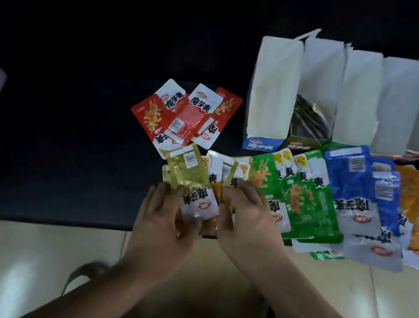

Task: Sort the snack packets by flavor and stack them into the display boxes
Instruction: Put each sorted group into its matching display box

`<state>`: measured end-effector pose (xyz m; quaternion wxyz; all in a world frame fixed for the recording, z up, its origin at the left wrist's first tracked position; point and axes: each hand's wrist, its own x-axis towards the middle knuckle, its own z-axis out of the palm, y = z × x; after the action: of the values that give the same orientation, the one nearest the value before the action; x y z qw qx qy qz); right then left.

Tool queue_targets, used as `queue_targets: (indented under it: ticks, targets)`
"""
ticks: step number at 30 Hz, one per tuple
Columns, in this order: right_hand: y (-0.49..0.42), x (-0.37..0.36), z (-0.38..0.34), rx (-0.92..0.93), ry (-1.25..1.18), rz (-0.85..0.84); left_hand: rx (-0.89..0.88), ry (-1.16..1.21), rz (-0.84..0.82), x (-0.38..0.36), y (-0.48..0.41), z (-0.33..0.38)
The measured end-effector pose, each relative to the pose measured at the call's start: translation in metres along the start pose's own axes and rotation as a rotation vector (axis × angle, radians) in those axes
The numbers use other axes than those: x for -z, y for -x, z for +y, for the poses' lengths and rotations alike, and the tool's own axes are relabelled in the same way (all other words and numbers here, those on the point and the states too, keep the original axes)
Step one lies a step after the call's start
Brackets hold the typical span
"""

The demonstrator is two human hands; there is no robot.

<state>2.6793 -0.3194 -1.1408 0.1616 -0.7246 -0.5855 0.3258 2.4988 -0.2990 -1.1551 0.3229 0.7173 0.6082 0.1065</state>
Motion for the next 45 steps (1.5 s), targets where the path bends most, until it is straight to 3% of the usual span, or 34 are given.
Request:
queue_targets:
  ticks: [3,8,12,18,24,30,34,39,42,45]
  targets:
    - [0.002,-0.005,-0.002,0.032,0.097,-0.053,-0.003,0.015,-0.004,-0.008,0.000,-0.003]
    - [-0.001,0.003,-0.018,0.068,0.072,-0.188,-0.216,-0.098,-0.016,-0.010,-0.010,-0.009]
    - [0.000,0.004,-0.010,0.061,0.054,-0.027,-0.136,-0.292,-0.007,-0.012,-0.014,-0.010]
    - [-0.002,0.016,0.024,-0.054,0.083,0.048,-0.143,-0.373,-0.003,-0.014,-0.012,-0.020]
    - [0.001,0.004,0.023,-0.002,0.095,-0.020,-0.132,-0.392,0.016,-0.018,-0.011,-0.019]
    - [0.003,-0.004,0.020,0.135,0.022,0.017,-0.170,-0.139,0.093,-0.005,-0.014,-0.031]
    - [0.003,-0.014,0.012,0.056,0.030,-0.029,-0.036,-0.217,0.050,0.004,-0.006,-0.046]
    - [-0.002,-0.022,-0.006,0.006,0.157,-0.097,-0.052,-0.232,0.048,-0.011,0.001,-0.027]
    - [-0.006,-0.022,-0.008,-0.034,0.154,-0.065,-0.098,-0.010,0.018,-0.013,-0.005,-0.003]
    - [-0.007,-0.026,0.001,-0.022,0.198,-0.074,-0.012,0.317,0.041,-0.005,-0.009,0.000]
